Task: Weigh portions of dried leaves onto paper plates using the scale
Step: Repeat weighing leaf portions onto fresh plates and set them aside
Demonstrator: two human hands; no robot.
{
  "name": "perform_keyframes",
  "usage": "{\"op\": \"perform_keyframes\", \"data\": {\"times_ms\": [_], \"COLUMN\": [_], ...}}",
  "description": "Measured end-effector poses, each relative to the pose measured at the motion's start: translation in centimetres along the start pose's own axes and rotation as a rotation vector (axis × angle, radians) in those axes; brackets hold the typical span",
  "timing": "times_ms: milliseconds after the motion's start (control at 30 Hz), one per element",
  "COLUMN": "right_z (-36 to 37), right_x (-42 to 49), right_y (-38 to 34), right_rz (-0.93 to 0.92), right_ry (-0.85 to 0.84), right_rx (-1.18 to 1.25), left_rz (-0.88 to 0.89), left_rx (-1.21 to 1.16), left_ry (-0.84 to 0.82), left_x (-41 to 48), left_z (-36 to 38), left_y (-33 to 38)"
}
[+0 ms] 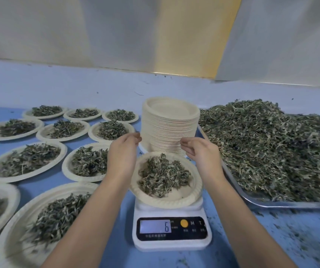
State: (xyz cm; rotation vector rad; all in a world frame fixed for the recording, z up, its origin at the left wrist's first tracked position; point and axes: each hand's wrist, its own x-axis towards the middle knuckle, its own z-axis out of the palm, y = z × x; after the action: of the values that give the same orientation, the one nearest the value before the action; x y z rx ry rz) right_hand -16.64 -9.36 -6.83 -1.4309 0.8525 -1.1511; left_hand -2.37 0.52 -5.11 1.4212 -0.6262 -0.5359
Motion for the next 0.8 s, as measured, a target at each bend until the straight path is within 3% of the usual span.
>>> {"op": "perform_keyframes", "data": {"times_ms": [200,600,800], "right_z": [-0.3,-0.4,0.7], "right_x": [0.0,0.1,-0.1], "right_y": [0.6,0.1,-0.6], "right_rz": [0.031,0.141,0.15], "right_ry": [0.037,0.011,-0.009], "right_rx": [-0.023,0.236,0.248], "left_rz": [-0.053,-0.186,-0.285], "left_rx": [0.09,-0.012,-0.024], "left_ry": [0.04,0.073,0.045], "left_x": [0.5,0.0,0.1], "left_z": [-0.2,-0.1,-0.9], "left_y": [-1.8,-1.9,-1.3]}}
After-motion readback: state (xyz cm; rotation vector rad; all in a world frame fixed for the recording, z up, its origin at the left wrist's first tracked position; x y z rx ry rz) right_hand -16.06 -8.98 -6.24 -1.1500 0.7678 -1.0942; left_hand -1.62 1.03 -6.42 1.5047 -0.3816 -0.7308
